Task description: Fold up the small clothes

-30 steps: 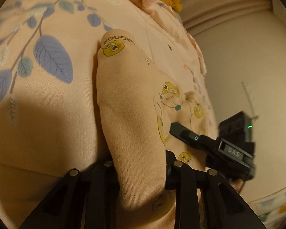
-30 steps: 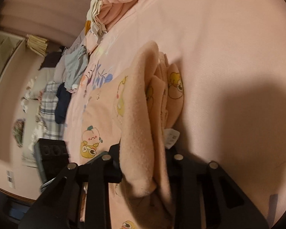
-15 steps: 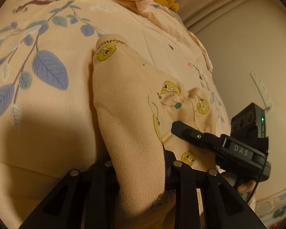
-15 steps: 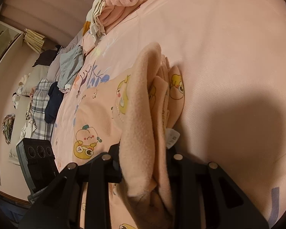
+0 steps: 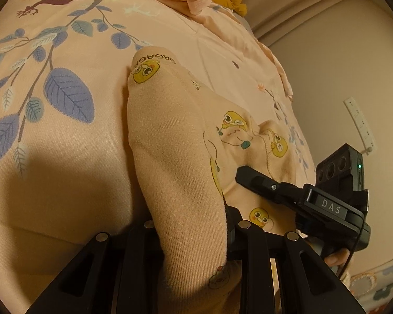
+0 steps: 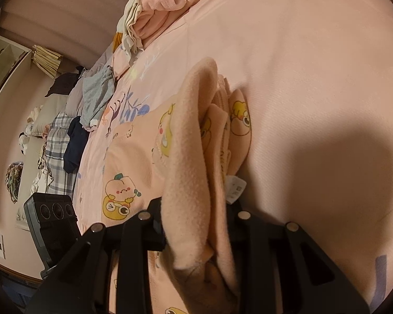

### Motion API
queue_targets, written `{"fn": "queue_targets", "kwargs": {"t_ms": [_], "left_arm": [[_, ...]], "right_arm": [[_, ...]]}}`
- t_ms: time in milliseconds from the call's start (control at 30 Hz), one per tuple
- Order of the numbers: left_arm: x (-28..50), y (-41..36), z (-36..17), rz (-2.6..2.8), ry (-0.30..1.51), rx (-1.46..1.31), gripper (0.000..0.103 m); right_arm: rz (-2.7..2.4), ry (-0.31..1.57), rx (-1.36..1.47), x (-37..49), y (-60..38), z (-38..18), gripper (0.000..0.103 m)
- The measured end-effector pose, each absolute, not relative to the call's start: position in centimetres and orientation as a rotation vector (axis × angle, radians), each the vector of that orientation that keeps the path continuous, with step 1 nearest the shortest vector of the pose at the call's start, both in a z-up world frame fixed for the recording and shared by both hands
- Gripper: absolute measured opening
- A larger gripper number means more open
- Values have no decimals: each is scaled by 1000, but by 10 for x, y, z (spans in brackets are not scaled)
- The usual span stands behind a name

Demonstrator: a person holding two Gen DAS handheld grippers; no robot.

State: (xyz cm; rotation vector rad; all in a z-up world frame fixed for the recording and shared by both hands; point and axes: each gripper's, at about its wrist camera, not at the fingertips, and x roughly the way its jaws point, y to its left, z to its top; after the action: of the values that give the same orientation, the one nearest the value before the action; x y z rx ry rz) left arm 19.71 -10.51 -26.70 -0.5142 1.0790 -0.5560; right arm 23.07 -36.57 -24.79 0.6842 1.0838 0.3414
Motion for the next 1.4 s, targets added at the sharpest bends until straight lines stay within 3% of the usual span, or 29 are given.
{"fn": "queue_targets", "kwargs": {"t_ms": [333,733,1400], "left_arm": [[196,-111,-234,-600,1053,-462,23],[150,-83,-126,-690,836,-459,23],[113,-35,-95,-553,735,-378,23]], "right_arm": [[377,1024,686,224,-364,-228,27],[516,758,537,188,-342,-103,27],[659,748,504,193,-285,-86,27]]}}
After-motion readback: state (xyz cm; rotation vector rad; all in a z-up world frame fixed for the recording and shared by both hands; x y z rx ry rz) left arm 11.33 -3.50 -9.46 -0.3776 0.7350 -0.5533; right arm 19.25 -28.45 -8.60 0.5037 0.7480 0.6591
